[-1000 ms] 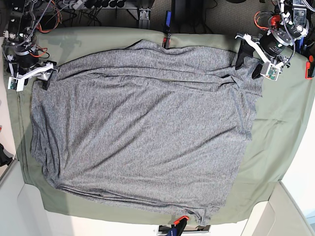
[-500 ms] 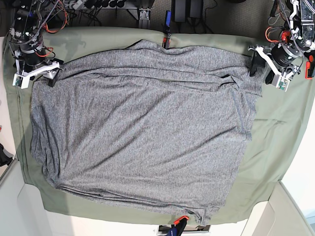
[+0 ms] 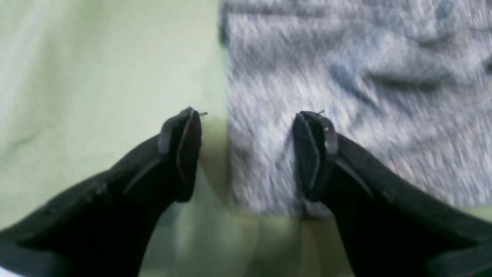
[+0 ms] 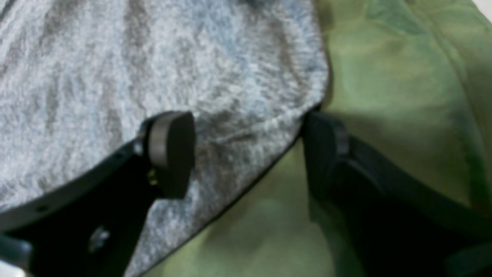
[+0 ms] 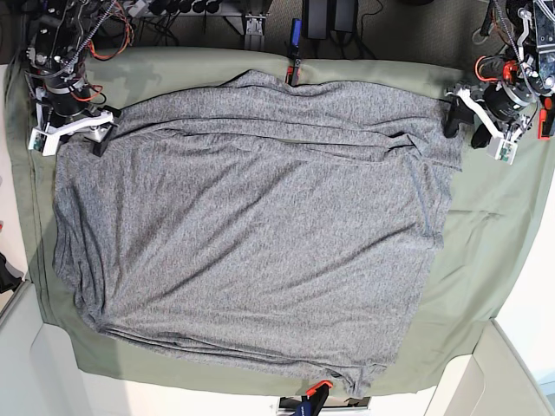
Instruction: Fold the T-shirt properly
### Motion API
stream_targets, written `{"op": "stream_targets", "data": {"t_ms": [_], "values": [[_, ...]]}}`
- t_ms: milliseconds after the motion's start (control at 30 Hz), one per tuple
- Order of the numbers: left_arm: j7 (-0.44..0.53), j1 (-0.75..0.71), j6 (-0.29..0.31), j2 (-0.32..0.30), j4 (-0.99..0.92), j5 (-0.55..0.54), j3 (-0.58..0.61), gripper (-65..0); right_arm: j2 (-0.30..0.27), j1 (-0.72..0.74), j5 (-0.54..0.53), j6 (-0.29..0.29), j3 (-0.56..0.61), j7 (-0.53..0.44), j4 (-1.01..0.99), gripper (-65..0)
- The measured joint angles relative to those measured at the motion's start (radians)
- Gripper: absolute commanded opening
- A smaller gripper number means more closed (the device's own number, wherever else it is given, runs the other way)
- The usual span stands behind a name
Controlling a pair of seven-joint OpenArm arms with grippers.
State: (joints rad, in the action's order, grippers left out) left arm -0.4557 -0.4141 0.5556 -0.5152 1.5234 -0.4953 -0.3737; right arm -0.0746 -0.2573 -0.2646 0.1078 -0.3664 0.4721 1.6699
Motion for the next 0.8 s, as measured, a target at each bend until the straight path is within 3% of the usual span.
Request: {"op": "stream_targets", "data": {"t_ms": [233, 400, 467, 500, 600, 667, 700, 800], "values": [[0.006, 0.038, 0.084, 0.000, -0.090, -0.078, -0.002, -24.2, 0.000, 0.000, 0.000, 0.000, 0.000, 0.000, 0.000, -21.3], [-0.058, 0.038, 0.119, -0.003, -0.092, -0.148, -0.005, -24.7, 0.000, 0.000, 0.000, 0.000, 0.000, 0.000, 0.000, -21.6], [-0.064, 0.031, 0.119, -0.003, -0.092, -0.183, -0.006, -32.5, 0.001, 0.000, 0.000, 0.000, 0.000, 0.000, 0.000, -22.8], [-0.067, 0.026, 0.120, -0.003, -0.092, -0.201, -0.005, -40.7, 0.003, 0.000, 0.000, 0.000, 0.000, 0.000, 0.000, -26.4], [-0.077, 0.000, 0.127, -0.002, -0.094, -0.261, -0.005, -64.6, 0.011, 0.000, 0.001, 0.000, 0.000, 0.001, 0.000, -46.8], [-0.079, -0.013, 0.128, -0.002, -0.095, -0.286, -0.004, -65.0, 0.014, -0.003, -0.001, 0.008, 0.000, 0.004, 0.000, -59.1], [-0.079, -0.013, 0.128, -0.002, -0.095, -0.294, -0.004, -65.0, 0.014, -0.003, 0.000, 0.039, 0.000, 0.005, 0.000, -65.0], [-0.095, -0.013, 0.130, -0.001, -0.095, -0.328, -0.013, -65.0, 0.014, -0.003, 0.003, 0.069, 0.000, 0.005, 0.000, -65.0]]}}
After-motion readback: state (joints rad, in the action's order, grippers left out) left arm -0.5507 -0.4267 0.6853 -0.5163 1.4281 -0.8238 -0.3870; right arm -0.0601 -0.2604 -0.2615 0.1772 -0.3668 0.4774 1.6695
